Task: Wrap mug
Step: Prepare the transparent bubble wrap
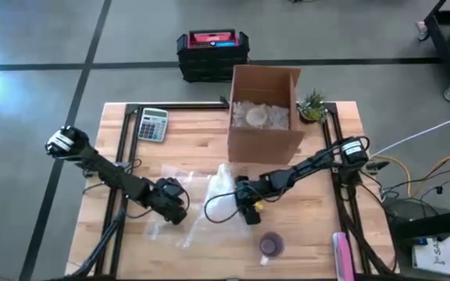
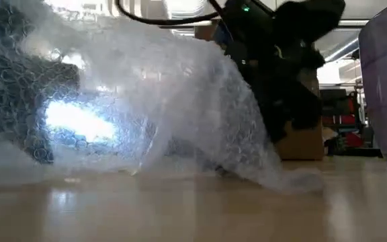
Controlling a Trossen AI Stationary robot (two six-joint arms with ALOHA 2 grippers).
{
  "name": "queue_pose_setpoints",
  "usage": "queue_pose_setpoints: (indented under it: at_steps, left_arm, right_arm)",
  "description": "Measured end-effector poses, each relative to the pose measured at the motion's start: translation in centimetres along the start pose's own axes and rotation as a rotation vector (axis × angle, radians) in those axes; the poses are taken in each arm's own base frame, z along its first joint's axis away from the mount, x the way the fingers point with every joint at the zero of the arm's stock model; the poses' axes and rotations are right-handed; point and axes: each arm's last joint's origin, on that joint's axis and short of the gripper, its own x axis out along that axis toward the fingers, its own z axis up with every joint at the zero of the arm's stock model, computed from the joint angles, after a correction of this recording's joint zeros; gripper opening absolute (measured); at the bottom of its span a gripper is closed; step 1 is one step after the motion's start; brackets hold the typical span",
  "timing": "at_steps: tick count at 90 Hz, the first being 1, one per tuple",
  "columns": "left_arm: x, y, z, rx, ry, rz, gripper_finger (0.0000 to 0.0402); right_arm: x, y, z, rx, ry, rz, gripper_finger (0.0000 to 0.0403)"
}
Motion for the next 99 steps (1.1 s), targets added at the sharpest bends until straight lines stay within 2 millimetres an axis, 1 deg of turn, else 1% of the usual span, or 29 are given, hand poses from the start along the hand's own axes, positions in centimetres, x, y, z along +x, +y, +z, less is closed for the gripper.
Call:
queue_pose_setpoints:
  at_steps: [9,16,24,28,32,36,45,49,56,65,69,78,88,93,99]
  left_arm:
    - [0.0,0.0,-0.1,0.0,0.011,-0.002,0.002]
    - [0.0,0.0,-0.1,0.001,0.023,-0.005,0.002]
    - [0.0,0.0,-0.2,0.002,0.027,-0.008,0.002]
    - [0.0,0.0,-0.2,0.001,0.026,-0.009,0.002]
    - [0.0,0.0,-0.2,0.002,0.027,-0.007,0.002]
    - [0.0,0.0,-0.2,0.002,0.027,-0.007,0.002]
    - [0.0,0.0,-0.2,0.002,0.025,-0.008,0.002]
    - [0.0,0.0,-0.2,0.003,0.025,-0.008,0.002]
    - [0.0,0.0,-0.2,0.003,0.022,-0.008,0.002]
    - [0.0,0.0,-0.2,0.004,0.023,-0.008,0.002]
    - [0.0,0.0,-0.2,0.004,0.025,-0.01,0.002]
    - [0.0,0.0,-0.2,0.005,0.025,-0.012,0.002]
    - [0.0,0.0,-0.2,0.005,0.025,-0.011,0.002]
    - [0.0,0.0,-0.2,0.005,0.026,-0.01,0.002]
    - [0.0,-0.1,-0.2,0.004,0.024,-0.014,0.002]
  right_arm:
    - [-2.4,0.2,-0.4,0.023,0.146,-0.007,0.0199]
    - [-4.8,0.4,-1.8,0.046,0.313,-0.057,0.0199]
    - [-7.7,0.5,-2.2,0.065,0.388,-0.128,0.0199]
    - [-9.3,0.6,-2.9,0.084,0.445,-0.154,0.0199]
    - [-10.4,0.6,-3.7,0.099,0.501,-0.175,0.0199]
    - [-11.3,0.6,-3.8,0.121,0.487,-0.195,0.0199]
    - [-12.9,0.8,-2.9,0.178,0.299,-0.214,0.0199]
    - [-13.1,1.0,-2.2,0.172,0.174,-0.202,0.0199]
    - [-12.6,1.5,-1.2,0.142,-0.012,-0.173,0.0199]
    - [-11.5,1.7,-1.2,0.087,-0.085,-0.161,0.0199]
    - [-11.2,1.6,-1.4,0.076,-0.071,-0.171,0.0199]
    - [-11.0,1.3,-2.6,0.1,0.052,-0.255,0.0199]
    - [-12.6,1.4,-3.0,0.103,0.124,-0.284,0.0199]
    - [-13.5,1.5,-3.4,0.109,0.169,-0.288,0.0199]
    - [-13.7,1.5,-4.3,0.108,0.223,-0.292,0.0199]
